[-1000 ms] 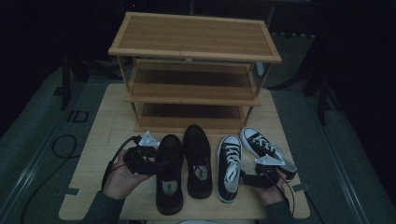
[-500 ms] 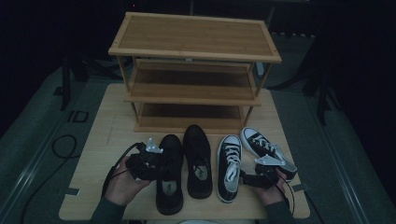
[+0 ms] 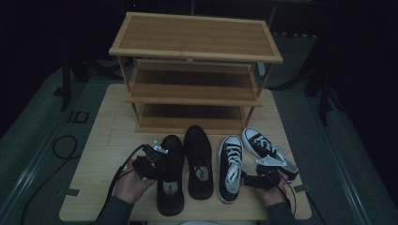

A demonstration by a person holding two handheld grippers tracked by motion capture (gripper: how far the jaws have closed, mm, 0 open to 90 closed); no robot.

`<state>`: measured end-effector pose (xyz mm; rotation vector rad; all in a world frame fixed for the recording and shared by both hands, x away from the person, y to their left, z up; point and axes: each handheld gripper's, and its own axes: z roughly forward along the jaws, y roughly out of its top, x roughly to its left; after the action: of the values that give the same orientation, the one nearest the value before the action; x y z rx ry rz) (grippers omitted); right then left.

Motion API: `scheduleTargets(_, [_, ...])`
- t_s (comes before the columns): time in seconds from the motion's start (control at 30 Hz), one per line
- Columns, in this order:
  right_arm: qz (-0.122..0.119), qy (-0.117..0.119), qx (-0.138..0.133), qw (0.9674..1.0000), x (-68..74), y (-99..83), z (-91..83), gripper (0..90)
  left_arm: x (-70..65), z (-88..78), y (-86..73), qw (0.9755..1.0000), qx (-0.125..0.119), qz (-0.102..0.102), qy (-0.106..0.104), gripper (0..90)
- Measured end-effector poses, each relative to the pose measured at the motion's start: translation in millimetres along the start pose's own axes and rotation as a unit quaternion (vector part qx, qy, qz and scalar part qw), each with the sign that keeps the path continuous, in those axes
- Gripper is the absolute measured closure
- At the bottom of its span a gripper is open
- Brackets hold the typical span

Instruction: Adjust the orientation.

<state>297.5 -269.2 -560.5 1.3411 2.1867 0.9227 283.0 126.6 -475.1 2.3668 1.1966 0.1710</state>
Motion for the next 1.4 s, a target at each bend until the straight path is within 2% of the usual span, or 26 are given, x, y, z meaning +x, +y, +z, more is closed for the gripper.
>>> scheduleTargets(0.17, [0.000, 0.000, 0.000, 1.0000, 0.0, 0.0, 0.0, 12.7, 11.1, -5.0, -4.5, 0.9992, -0.022, -0.032, 0.015, 82.4])
scheduleTargets(0.27, [0.000, 0.000, 0.000, 1.0000, 0.0, 0.0, 0.0, 12.7, 19.3, -7.1, -7.5, 0.9984, -0.033, -0.046, 0.012, 83.5])
scheduleTargets(0.6, [0.000, 0.000, 0.000, 1.0000, 0.0, 0.0, 0.0, 12.7, 37.7, -10.5, -7.8, 0.9971, -0.044, -0.050, 0.036, 83.9])
scheduleTargets(0.87, [0.000, 0.000, 0.000, 1.0000, 0.0, 0.0, 0.0, 12.7, 56.1, -12.3, -7.4, 0.9957, -0.055, -0.067, 0.033, 84.0])
scheduleTargets(1.2, [0.001, 0.000, -0.001, 1.0000, 0.1, 0.0, 0.1, 12.7, 65.1, -15.4, -4.5, 0.9929, -0.069, -0.086, 0.045, 84.2])
scheduleTargets(1.4, [0.001, 0.000, -0.001, 1.0000, 0.2, 0.0, 0.1, 12.7, 73.3, -15.7, 2.7, 0.9905, -0.080, -0.096, 0.058, 84.2])
